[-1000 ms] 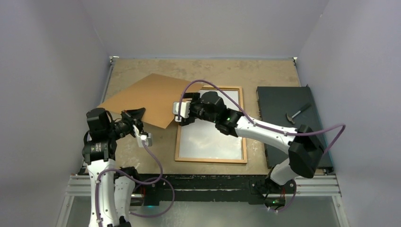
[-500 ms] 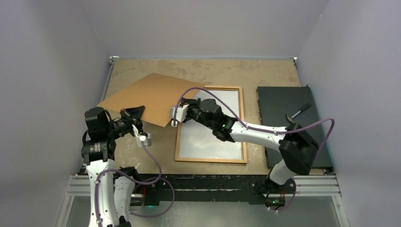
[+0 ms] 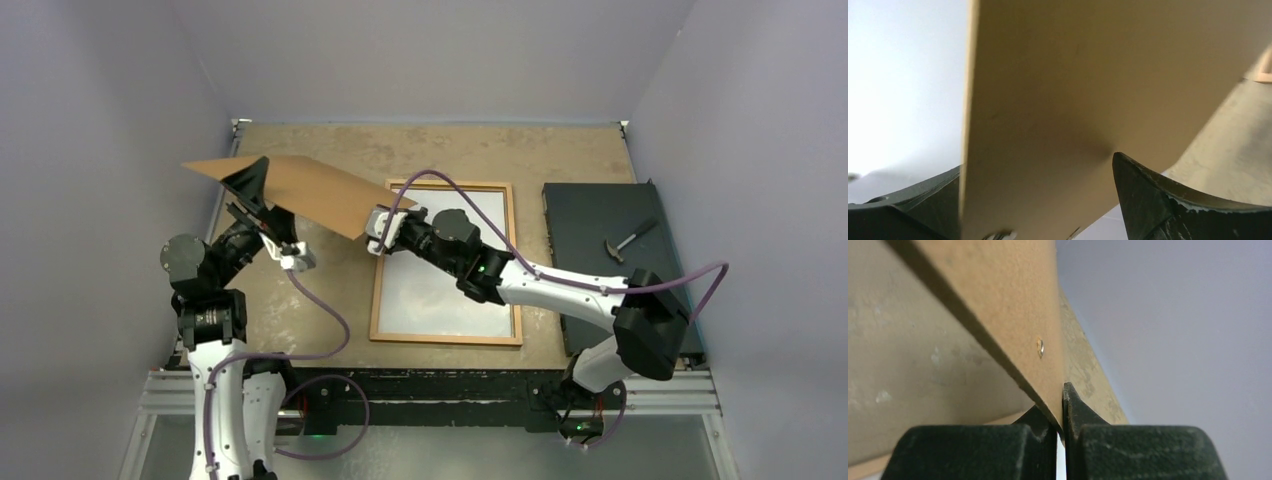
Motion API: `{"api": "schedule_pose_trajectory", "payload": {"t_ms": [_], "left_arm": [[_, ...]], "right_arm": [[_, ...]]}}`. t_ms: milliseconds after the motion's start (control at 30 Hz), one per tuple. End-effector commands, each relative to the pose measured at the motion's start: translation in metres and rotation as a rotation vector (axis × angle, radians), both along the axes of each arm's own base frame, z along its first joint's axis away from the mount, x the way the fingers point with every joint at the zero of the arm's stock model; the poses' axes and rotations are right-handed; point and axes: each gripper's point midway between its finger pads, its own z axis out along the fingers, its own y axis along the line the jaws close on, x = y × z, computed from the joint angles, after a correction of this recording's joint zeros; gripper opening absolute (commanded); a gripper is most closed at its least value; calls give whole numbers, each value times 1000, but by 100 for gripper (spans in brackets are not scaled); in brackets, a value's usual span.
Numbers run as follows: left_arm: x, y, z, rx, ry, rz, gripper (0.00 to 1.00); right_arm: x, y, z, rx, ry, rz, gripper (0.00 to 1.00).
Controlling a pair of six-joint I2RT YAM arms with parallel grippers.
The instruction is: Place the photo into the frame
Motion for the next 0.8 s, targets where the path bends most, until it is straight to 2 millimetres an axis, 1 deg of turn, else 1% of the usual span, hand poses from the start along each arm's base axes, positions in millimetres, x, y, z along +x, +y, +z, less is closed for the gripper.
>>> {"api": "schedule_pose_trajectory", "payload": {"t_ms": [0,67,100,167,200,267,300,367,433,467,500,600,633,700,767], "left_arm": [[1,34,79,-382,-186,129,90],[8,48,90,-479,-152,183,91],[11,51,91,-506,-120,199,92],[16,50,86,-531,-39,205,93],[17,47,83,-533,-4,196,93],[20,43,68,-526,79,191,94],[21,44,67,-550,95,192,94],[24,46,66,-592,127,203,95],[25,44,65,-603,165,197,96],[24,41,65,-604,175,185,96],[22,37,65,-602,190,163,96],[16,23,63,-574,240,101,97],[17,21,54,-551,282,100,98],[19,20,44,-534,328,105,98],[23,24,45,-569,332,122,99]], "right_arm": [[1,-5,117,435,27,-45,0],[9,-3,126,482,103,-76,0],[14,-2,131,511,148,-98,0],[22,-2,139,561,232,-120,0],[24,-5,147,601,264,-129,0],[26,-16,162,696,317,-140,0],[29,-25,169,752,345,-153,0],[39,-39,180,885,492,-152,0],[52,-46,180,906,605,-142,0],[59,-50,179,903,634,-153,0],[64,-51,172,885,666,-176,0],[76,-57,167,888,735,-211,0],[80,-61,166,892,757,-227,0],[91,-70,163,904,810,-252,0],[95,-77,164,912,837,-247,0]]}}
